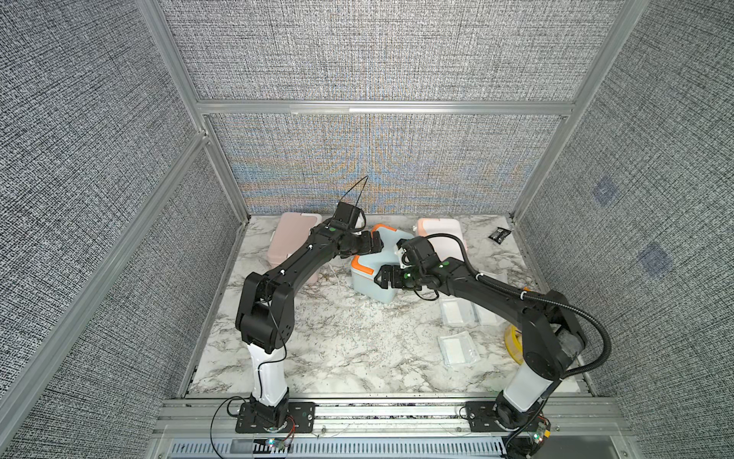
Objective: Open first aid kits and take out gauze
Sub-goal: Move the first aid kit to the center of the board.
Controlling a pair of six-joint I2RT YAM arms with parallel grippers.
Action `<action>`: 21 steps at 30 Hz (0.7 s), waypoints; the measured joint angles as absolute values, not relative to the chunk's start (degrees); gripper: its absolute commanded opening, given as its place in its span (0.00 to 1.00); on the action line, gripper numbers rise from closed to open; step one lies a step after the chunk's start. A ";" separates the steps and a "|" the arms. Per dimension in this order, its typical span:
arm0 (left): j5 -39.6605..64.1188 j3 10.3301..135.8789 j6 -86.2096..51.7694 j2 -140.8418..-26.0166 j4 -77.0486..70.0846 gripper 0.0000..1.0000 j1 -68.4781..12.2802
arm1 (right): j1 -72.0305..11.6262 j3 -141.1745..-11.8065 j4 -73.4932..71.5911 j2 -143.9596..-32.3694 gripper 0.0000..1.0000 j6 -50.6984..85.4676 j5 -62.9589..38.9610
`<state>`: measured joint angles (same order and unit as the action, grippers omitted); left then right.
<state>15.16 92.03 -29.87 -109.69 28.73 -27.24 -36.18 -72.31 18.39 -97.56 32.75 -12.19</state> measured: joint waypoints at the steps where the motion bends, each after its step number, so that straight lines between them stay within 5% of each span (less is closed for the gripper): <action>1: 15.18 90.74 -30.00 -109.23 28.18 0.98 -27.24 | -35.99 -72.34 18.37 -97.21 0.97 32.64 -12.53; 12: 15.84 78.78 -32.97 -102.37 21.56 0.98 -27.09 | -32.49 -77.93 18.65 -100.64 0.95 33.06 -16.84; 21: 15.57 84.58 -32.42 -105.58 23.92 0.99 -24.84 | -30.76 -82.28 19.25 -100.18 0.99 32.14 -20.67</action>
<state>15.57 84.58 -32.42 -105.58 23.92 -24.84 -30.76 -82.28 19.25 -100.18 32.14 -20.67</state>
